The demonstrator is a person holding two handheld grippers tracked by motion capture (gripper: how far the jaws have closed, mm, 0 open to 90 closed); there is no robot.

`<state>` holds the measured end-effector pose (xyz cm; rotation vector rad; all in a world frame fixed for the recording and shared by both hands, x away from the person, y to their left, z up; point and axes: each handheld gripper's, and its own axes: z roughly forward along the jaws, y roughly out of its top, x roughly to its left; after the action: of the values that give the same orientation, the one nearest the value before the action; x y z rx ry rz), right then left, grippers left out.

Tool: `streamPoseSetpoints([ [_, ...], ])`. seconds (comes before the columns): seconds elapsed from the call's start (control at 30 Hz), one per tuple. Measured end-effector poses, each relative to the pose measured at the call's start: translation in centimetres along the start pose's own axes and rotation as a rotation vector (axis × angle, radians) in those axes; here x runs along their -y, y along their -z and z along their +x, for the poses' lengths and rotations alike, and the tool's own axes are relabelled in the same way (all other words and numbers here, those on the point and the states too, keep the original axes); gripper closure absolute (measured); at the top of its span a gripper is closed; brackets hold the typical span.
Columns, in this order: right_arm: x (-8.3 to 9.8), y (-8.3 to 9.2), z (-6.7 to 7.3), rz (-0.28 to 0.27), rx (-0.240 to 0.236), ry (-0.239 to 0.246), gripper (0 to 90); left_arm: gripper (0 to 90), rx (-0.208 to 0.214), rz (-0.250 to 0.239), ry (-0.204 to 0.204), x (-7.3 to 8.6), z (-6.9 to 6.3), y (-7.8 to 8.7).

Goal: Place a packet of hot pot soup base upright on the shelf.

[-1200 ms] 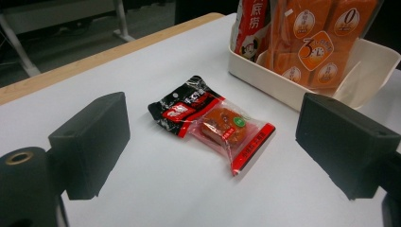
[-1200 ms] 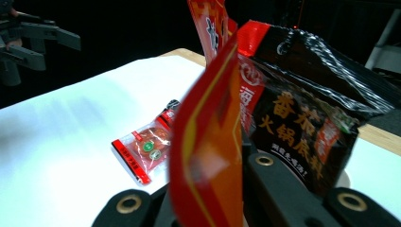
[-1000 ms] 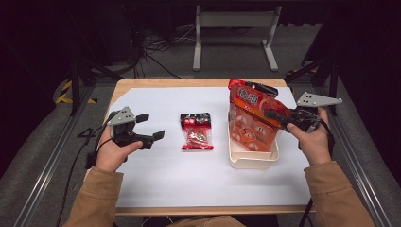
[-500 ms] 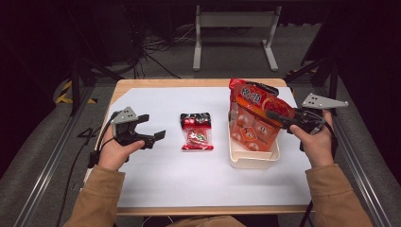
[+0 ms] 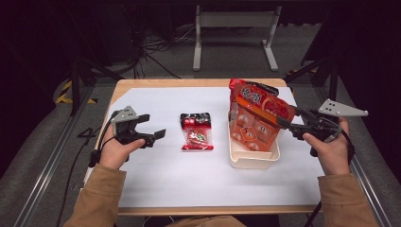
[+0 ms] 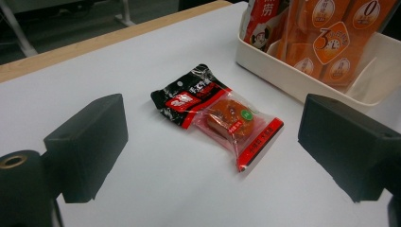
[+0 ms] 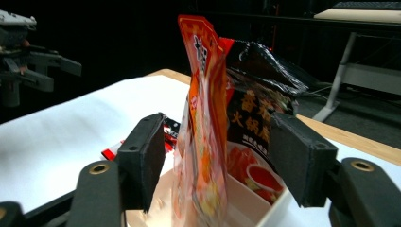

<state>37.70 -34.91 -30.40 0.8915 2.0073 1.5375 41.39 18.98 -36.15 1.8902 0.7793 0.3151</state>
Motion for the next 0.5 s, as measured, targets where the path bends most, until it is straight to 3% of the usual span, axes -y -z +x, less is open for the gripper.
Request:
streamPoseSetpoints([
  [0.3,0.9,1.5,-0.1,0.02,-0.002,-0.018,35.1,11.4,0.002,0.0,-0.005,-0.5,-0.1,-0.2],
  [0.43,1.5,2.0,-0.2,0.048,0.011,-0.008,35.0,11.6,0.011,0.004,-0.008,-0.6,-0.3,-0.6],
  [0.5,1.9,2.2,-0.1,0.085,0.018,0.023,35.0,11.8,0.016,0.007,-0.009,-0.7,-0.4,-0.7],
])
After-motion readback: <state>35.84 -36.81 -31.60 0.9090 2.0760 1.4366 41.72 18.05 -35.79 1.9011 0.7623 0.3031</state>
